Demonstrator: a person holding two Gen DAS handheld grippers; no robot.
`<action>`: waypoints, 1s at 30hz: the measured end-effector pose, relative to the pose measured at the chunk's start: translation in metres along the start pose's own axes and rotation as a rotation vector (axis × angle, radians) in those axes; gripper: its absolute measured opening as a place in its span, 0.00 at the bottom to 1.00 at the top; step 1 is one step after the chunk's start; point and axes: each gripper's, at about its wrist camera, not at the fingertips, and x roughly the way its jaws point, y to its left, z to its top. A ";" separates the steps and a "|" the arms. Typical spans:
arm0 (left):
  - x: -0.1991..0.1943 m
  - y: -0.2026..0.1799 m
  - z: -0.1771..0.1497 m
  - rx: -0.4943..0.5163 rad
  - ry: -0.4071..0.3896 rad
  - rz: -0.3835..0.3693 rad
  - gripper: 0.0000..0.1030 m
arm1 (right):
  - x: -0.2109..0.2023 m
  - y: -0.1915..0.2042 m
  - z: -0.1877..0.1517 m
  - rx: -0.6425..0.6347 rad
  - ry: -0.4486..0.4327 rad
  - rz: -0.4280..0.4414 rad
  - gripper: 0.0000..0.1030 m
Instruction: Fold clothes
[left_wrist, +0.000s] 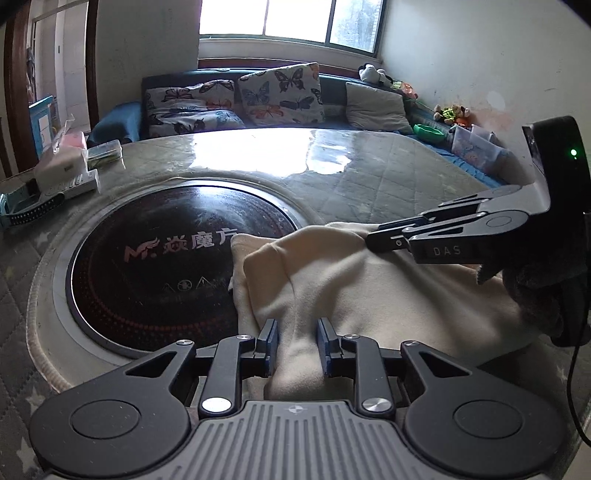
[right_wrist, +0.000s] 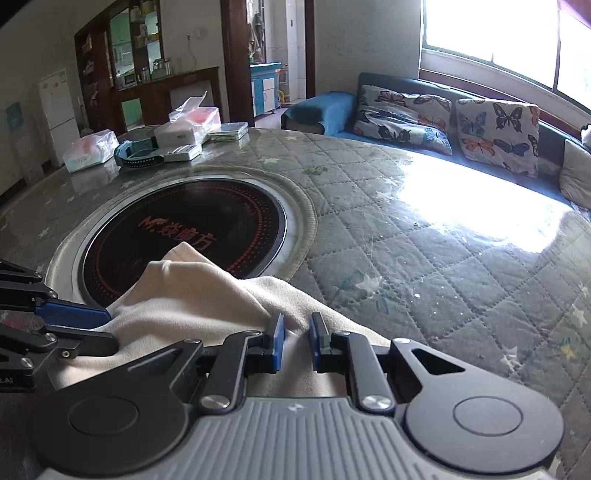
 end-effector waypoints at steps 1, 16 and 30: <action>-0.002 -0.001 -0.002 0.002 0.002 -0.008 0.25 | -0.001 0.001 0.000 -0.008 0.003 0.001 0.13; -0.023 -0.006 0.002 0.067 -0.039 -0.019 0.25 | -0.042 0.017 -0.006 -0.042 -0.011 0.060 0.13; 0.020 -0.011 0.016 0.207 -0.039 0.018 0.25 | 0.004 0.020 0.020 -0.080 0.094 0.168 0.18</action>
